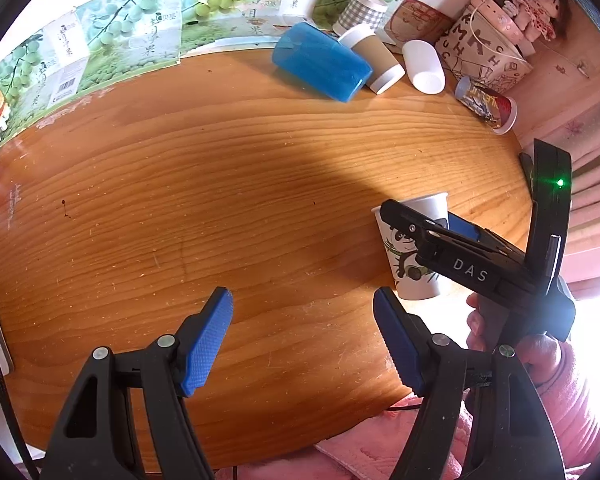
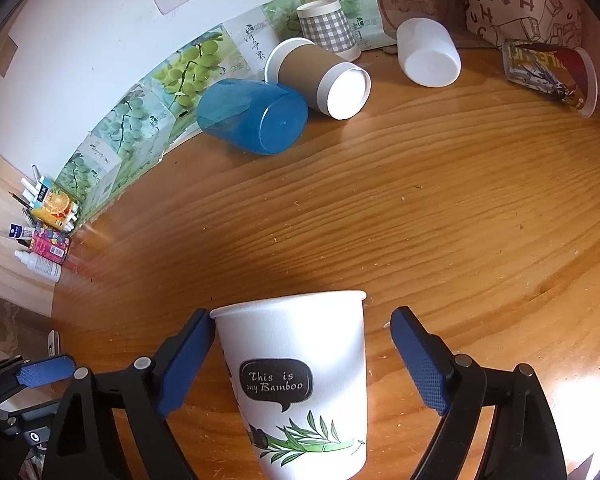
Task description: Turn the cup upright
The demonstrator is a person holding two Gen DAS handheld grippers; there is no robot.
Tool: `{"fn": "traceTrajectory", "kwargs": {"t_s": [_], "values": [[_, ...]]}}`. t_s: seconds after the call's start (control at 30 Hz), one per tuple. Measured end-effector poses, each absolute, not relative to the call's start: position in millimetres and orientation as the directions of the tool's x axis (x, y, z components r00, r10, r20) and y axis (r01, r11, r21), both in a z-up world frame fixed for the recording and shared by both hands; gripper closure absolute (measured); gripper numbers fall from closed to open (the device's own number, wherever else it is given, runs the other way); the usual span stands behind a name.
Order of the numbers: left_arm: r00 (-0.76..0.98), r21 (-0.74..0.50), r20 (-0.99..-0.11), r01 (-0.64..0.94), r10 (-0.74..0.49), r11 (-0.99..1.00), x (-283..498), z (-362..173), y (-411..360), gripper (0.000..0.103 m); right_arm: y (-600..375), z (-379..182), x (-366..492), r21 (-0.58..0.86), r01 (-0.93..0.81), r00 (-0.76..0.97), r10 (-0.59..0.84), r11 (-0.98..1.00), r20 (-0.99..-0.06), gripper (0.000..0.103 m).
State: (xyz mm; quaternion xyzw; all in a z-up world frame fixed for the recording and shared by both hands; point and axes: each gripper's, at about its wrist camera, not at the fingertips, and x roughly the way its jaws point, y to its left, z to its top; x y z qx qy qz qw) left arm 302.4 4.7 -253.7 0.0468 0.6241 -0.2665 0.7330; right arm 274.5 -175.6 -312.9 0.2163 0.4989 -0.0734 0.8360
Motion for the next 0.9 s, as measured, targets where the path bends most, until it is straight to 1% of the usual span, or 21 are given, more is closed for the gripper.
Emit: {"fn": "traceTrajectory", "kwargs": {"t_s": [0.1,0.27,0.63,0.9], "values": [[0.073,-0.268,-0.94,0.449,-0.334,0.852,302.1,-254.6,3.5,0.027,-172.4,-311.7,275.8,0.282,0.321,0.492,0.096,0.904,-0.865,0.024],[0.077,-0.273,-0.937,0.446,-0.341,0.852,302.0,-253.5,4.5,0.027,-168.5,-304.5,273.7,0.278,0.293,0.518,0.092,0.915,-0.851,0.028],[0.102,-0.288,-0.923,0.453,-0.37,0.844,299.6,-244.6,11.1,0.027,-162.2,-282.3,259.1,0.254,0.259,0.607,0.047,0.932,-0.793,0.028],[0.121,-0.294,-0.912,0.472,-0.391,0.831,296.6,-237.7,17.8,0.027,-149.5,-266.4,250.1,0.202,0.236,0.668,-0.008,0.95,-0.744,0.028]]}}
